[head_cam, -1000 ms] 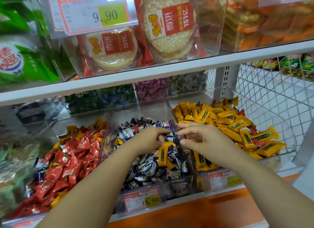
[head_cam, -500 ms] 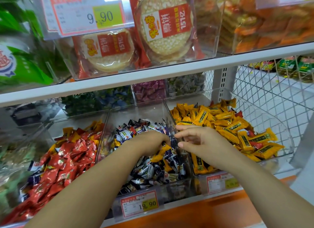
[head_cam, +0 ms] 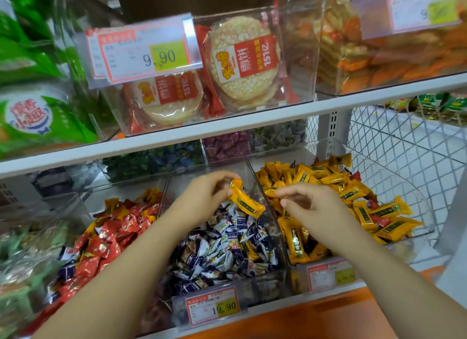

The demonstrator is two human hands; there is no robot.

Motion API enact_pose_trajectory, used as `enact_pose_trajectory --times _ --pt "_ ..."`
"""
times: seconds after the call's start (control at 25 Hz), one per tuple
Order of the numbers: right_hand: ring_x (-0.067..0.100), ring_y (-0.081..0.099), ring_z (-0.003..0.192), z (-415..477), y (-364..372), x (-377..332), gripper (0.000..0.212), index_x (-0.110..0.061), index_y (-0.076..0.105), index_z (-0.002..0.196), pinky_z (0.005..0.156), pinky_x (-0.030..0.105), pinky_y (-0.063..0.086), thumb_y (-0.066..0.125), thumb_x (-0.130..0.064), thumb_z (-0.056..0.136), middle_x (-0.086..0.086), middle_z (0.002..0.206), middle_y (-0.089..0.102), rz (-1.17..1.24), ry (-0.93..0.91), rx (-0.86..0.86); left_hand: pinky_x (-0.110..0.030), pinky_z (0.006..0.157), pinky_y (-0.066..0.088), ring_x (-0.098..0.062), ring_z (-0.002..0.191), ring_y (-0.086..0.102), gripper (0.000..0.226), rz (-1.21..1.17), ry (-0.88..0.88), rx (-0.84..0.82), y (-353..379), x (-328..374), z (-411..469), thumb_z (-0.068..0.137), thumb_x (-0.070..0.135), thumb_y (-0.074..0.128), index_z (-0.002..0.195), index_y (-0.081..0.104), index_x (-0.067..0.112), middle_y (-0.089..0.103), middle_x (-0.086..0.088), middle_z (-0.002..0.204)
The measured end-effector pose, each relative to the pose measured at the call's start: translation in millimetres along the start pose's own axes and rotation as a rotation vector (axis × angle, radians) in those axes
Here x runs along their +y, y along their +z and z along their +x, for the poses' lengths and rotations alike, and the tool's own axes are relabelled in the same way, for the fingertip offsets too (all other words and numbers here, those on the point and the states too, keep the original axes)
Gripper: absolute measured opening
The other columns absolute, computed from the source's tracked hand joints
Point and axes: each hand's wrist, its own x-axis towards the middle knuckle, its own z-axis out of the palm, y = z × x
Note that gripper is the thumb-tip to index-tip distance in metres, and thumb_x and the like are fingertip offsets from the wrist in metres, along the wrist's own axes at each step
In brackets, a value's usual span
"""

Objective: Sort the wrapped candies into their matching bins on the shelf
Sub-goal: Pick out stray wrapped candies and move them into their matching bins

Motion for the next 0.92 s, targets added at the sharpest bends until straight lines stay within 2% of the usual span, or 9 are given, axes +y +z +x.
enact_pose_trajectory --times 0.08,0.2,0.28,0.4,0.48,0.6,0.8,0.88,0.92 --pt "-0.002 0.059 0.086 -1 -11 2 0.019 -0.031 0.068 0.095 0.067 0.005 0.044 0.060 -0.015 0.088 -0.018 0.092 0.065 0.018 0.019 0.125 -0.009 0.057 0.039 0.003 0.066 0.051 0.030 -0.038 0.052 0.115 -2 23 4 0.093 0.015 0.054 0.115 0.056 0.035 0.056 0.012 0.081" --pt "0.006 0.060 0.075 -3 -25 8 0.020 -0.033 0.067 0.087 0.062 0.012 0.046 0.060 -0.014 0.089 -0.008 0.086 0.067 0.081 0.069 0.257 -0.009 0.058 0.040 -0.001 0.068 0.053 0.033 -0.087 0.123 0.180 12 55 21 0.093 0.013 0.053 0.121 0.057 0.030 0.057 0.014 0.082" --pt "0.010 0.062 0.081 -4 -33 12 0.023 -0.035 0.065 0.083 0.063 0.012 0.044 0.059 -0.013 0.089 -0.007 0.088 0.067 0.107 0.094 0.288 -0.011 0.065 0.042 -0.004 0.075 0.056 0.033 -0.077 0.145 0.167 31 71 36 0.093 0.013 0.053 0.122 0.058 0.029 0.059 0.011 0.086" --pt "0.009 0.062 0.084 -5 -41 20 0.025 -0.036 0.065 0.080 0.066 0.013 0.044 0.060 -0.012 0.087 -0.009 0.085 0.068 0.099 0.110 0.302 -0.020 0.079 0.042 -0.012 0.094 0.059 0.036 -0.011 0.124 0.086 60 82 57 0.093 0.012 0.050 0.125 0.058 0.027 0.064 0.002 0.103" --pt "0.009 0.062 0.084 -5 -44 26 0.022 -0.033 0.066 0.082 0.068 0.014 0.046 0.061 -0.012 0.087 -0.008 0.084 0.068 0.091 0.118 0.301 -0.018 0.080 0.041 -0.014 0.101 0.059 0.039 0.024 0.109 0.020 70 81 63 0.093 0.010 0.051 0.128 0.056 0.027 0.064 0.001 0.109" --pt "0.005 0.060 0.083 -5 -43 30 0.019 -0.029 0.068 0.085 0.064 0.005 0.041 0.061 -0.011 0.086 -0.010 0.085 0.067 0.071 0.113 0.275 -0.022 0.088 0.046 -0.010 0.102 0.058 0.039 0.018 0.093 0.039 62 73 58 0.092 0.010 0.053 0.126 0.056 0.028 0.062 0.005 0.113" --pt "0.005 0.060 0.087 -4 -30 20 0.016 -0.027 0.069 0.091 0.066 0.002 0.041 0.061 -0.014 0.088 -0.008 0.089 0.067 0.019 0.068 0.182 -0.014 0.079 0.042 0.002 0.090 0.055 0.026 -0.038 0.041 0.147 36 40 24 0.093 0.014 0.054 0.112 0.063 0.029 0.059 0.017 0.098" --pt "0.007 0.060 0.089 -5 -21 12 0.015 -0.027 0.069 0.095 0.068 0.008 0.044 0.060 -0.017 0.088 -0.005 0.091 0.067 -0.007 0.050 0.107 -0.011 0.073 0.041 0.002 0.086 0.057 0.019 -0.009 -0.019 0.091 31 22 9 0.093 0.018 0.054 0.106 0.064 0.028 0.061 0.016 0.095" --pt "0.008 0.061 0.090 -6 -15 9 0.015 -0.028 0.068 0.097 0.070 0.010 0.045 0.060 -0.019 0.089 -0.003 0.094 0.068 -0.028 0.043 0.051 -0.010 0.069 0.042 0.002 0.083 0.057 0.017 0.013 -0.047 0.012 31 14 2 0.094 0.019 0.053 0.103 0.065 0.027 0.062 0.014 0.094"
